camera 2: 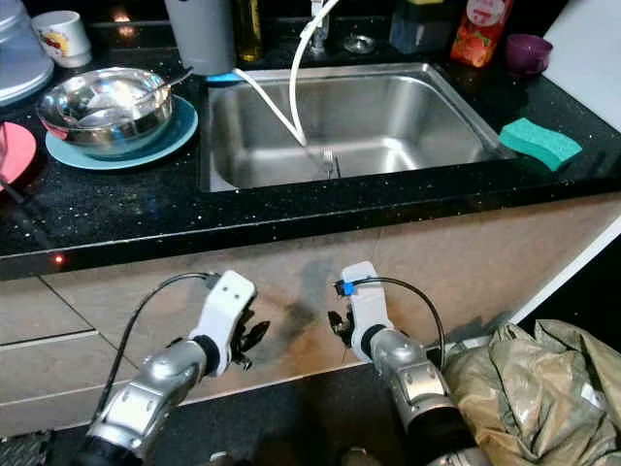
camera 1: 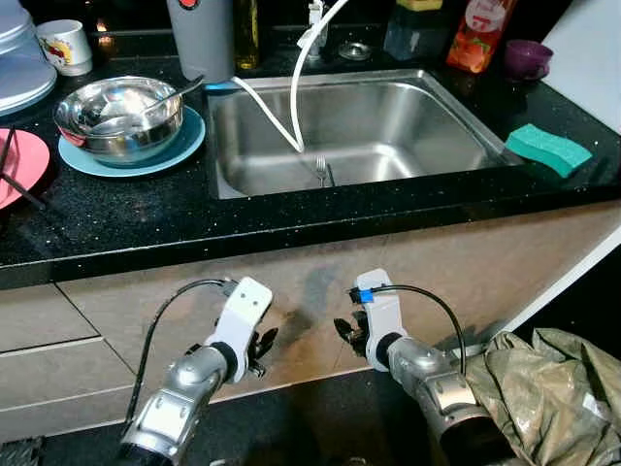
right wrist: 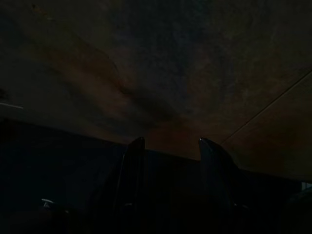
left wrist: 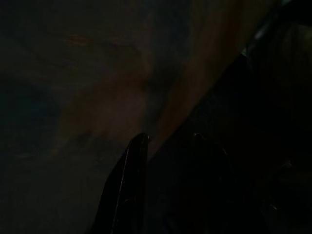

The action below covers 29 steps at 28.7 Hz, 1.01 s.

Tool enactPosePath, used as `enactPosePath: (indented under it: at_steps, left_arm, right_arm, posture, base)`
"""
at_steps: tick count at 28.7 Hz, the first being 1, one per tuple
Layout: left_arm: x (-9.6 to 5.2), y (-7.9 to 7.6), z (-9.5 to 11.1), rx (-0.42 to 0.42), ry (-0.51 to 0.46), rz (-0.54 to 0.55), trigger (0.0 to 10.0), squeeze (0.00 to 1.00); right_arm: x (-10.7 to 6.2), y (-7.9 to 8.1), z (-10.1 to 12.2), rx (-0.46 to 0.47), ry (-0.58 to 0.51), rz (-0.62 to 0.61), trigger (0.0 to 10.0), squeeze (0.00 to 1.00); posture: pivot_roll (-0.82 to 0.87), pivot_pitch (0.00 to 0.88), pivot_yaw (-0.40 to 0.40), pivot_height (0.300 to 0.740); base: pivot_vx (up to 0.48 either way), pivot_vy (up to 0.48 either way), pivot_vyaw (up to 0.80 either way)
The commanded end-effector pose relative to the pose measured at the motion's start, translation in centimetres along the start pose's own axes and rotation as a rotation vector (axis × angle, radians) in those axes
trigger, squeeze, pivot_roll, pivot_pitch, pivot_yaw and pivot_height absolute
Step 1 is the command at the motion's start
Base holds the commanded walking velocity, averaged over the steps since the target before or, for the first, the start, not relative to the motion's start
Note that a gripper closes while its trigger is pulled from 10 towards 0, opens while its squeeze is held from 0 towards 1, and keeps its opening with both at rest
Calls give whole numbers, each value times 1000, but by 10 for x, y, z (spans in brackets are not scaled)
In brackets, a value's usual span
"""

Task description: Kitchen organization

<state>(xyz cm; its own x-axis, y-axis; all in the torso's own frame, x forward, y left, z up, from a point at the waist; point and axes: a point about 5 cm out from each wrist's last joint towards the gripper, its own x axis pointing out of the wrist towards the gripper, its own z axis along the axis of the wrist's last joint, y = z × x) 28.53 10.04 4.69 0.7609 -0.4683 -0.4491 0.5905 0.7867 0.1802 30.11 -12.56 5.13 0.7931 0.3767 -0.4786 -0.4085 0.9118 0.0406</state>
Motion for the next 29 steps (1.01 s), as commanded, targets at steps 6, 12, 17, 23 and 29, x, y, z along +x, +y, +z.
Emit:
enactPosePath:
  at_steps: [6, 12, 17, 23, 29]
  left_arm:
    - [26, -14, -11, 4, 146, -8, 10000, 0]
    - [29, -15, -25, -86, 237, 32, 10000, 0]
    - [22, -19, -43, -87, 261, 33, 10000, 0]
    - [6, -10, -59, -134, 250, 76, 10000, 0]
    - [-14, 7, -60, -186, 162, 157, 10000, 0]
  right_arm:
    - [1, 0, -7, -11, 29, 8, 10000, 0]
    - [1, 0, -6, -9, 26, 1, 10000, 0]
    - [-1, -2, -7, 1, 21, -11, 10000, 0]
    - [-1, -2, -12, 5, 34, -11, 10000, 0]
    - [0, 0, -17, 18, 44, -13, 10000, 0]
  posture:
    - [21, 104, -67, 740]
    - [3, 100, -48, 740]
    - [7, 106, -45, 740]
    - [18, 111, -45, 740]
    - [26, 117, -43, 740]
  base:
    - [0, 0, 0]
    - [0, 0, 0]
    - [0, 0, 0]
    - [0, 0, 0]
    - [0, 0, 0]
